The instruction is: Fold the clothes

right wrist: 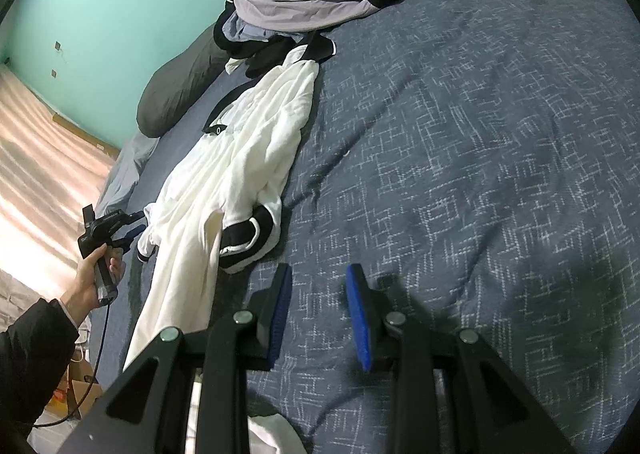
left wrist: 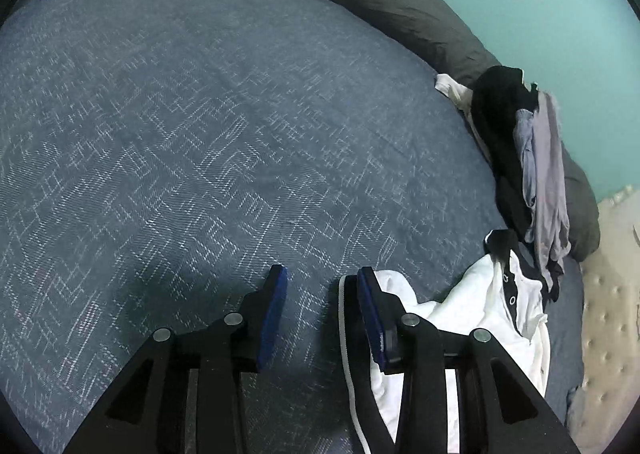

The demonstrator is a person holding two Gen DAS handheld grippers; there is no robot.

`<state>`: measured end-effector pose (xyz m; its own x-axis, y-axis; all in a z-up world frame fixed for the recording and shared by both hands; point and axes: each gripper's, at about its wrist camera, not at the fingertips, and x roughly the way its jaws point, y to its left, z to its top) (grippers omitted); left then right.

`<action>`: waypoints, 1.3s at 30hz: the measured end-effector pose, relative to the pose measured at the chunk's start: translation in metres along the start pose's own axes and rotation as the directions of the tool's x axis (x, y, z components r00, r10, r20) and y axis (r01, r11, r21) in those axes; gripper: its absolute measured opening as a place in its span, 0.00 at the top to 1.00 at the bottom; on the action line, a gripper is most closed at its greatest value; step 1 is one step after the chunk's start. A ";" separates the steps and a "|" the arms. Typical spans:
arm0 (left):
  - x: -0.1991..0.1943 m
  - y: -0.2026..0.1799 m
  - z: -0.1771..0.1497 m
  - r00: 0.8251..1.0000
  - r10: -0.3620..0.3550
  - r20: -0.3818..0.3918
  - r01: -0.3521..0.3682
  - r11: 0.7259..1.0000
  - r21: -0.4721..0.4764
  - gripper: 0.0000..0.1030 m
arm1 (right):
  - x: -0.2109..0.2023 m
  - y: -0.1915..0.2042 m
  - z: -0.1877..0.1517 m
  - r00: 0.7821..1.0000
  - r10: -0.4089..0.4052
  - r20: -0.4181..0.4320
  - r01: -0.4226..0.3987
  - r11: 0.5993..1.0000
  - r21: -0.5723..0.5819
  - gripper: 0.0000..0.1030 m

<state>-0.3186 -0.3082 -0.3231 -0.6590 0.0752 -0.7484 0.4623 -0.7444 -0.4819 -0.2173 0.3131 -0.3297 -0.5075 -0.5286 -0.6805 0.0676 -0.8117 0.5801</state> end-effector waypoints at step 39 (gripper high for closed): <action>-0.082 -0.034 0.024 0.988 0.031 0.153 -0.036 0.999 0.030 0.98 | -0.008 0.008 0.001 1.000 0.025 0.015 -0.024 1.000 -0.008 0.73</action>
<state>-0.2952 -0.3049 -0.2342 -0.7274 -0.0501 -0.6844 0.4677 -0.7659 -0.4411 -0.2140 0.3108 -0.3190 -0.5184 -0.5446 -0.6593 0.0870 -0.8006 0.5929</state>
